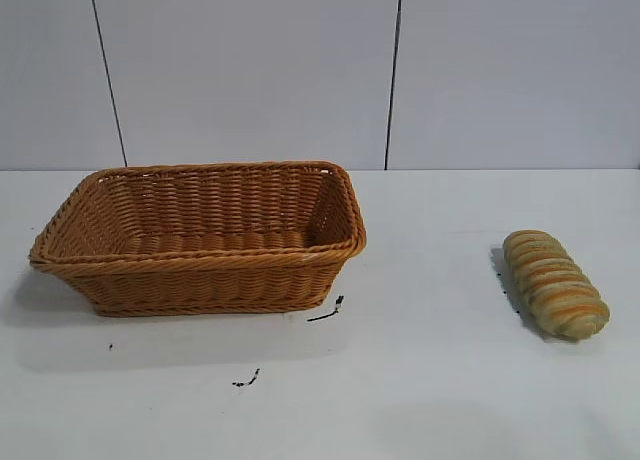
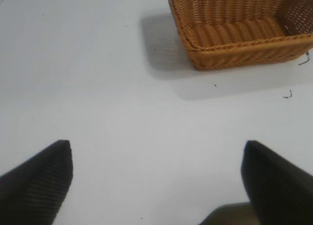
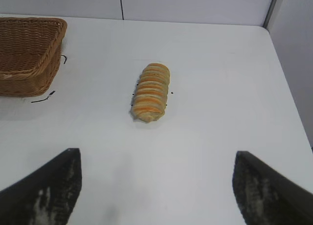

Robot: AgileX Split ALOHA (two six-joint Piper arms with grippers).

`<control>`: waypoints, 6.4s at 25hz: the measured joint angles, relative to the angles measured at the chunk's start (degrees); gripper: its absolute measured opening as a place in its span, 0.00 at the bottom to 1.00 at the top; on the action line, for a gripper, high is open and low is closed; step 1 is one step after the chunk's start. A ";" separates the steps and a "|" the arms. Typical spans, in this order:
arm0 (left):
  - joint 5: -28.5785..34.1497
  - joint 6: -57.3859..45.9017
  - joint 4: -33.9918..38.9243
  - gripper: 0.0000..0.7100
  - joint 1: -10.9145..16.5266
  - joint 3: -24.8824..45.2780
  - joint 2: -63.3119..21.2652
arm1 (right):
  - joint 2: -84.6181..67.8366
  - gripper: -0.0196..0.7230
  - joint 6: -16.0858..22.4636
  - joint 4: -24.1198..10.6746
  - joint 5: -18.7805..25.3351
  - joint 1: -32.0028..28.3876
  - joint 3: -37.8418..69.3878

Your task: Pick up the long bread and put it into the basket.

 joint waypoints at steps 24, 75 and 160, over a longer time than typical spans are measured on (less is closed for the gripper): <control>0.00 0.00 0.00 0.98 0.00 0.00 0.00 | 53.62 0.96 -0.43 0.53 -0.43 0.00 -18.14; 0.00 0.00 0.00 0.98 0.00 0.00 0.00 | 124.94 0.53 -0.04 -0.61 -7.30 2.47 -54.73; 0.00 0.00 0.00 0.98 0.00 0.00 0.00 | 136.78 0.82 -48.30 13.03 -16.86 33.18 -97.85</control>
